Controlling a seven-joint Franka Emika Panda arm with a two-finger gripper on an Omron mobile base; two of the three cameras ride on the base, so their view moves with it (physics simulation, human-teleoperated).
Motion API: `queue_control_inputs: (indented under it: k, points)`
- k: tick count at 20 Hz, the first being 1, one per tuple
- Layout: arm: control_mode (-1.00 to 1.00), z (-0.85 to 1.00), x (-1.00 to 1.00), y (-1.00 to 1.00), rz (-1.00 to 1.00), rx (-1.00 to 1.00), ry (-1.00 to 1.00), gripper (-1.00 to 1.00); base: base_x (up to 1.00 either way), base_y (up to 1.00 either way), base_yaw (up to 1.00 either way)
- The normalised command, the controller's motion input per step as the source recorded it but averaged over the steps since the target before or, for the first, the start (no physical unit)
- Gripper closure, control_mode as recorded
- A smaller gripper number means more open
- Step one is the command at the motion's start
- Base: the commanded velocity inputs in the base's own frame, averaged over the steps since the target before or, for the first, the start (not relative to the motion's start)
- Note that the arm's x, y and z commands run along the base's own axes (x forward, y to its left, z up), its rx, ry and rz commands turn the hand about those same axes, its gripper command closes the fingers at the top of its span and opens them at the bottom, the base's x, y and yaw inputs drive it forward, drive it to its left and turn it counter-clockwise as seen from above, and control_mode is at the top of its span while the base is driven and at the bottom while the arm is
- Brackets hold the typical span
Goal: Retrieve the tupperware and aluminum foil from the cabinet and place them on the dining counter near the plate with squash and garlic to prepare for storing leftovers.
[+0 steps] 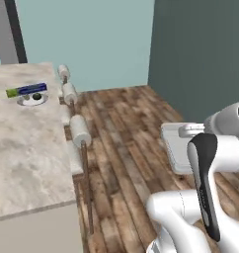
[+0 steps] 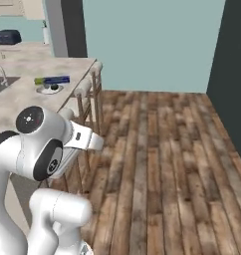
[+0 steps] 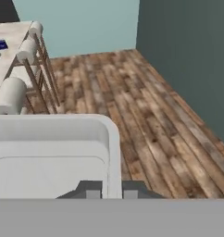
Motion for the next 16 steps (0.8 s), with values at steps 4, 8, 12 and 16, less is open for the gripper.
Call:
queue_control_inputs:
  k: [4,8,12,16]
  points:
    - [1.0,0.0,0.0,0.0,0.0,0.0,0.0,1.0,1.0,-0.61,0.41]
    - [1.0,0.0,0.0,0.0,0.0,0.0,0.0,1.0,1.0,-0.59,0.41]
    - [1.0,0.0,0.0,0.0,0.0,0.0,0.0,1.0,1.0,-0.53,0.44]
    - [1.0,0.0,0.0,0.0,0.0,0.0,0.0,1.0,1.0,-0.42,0.49]
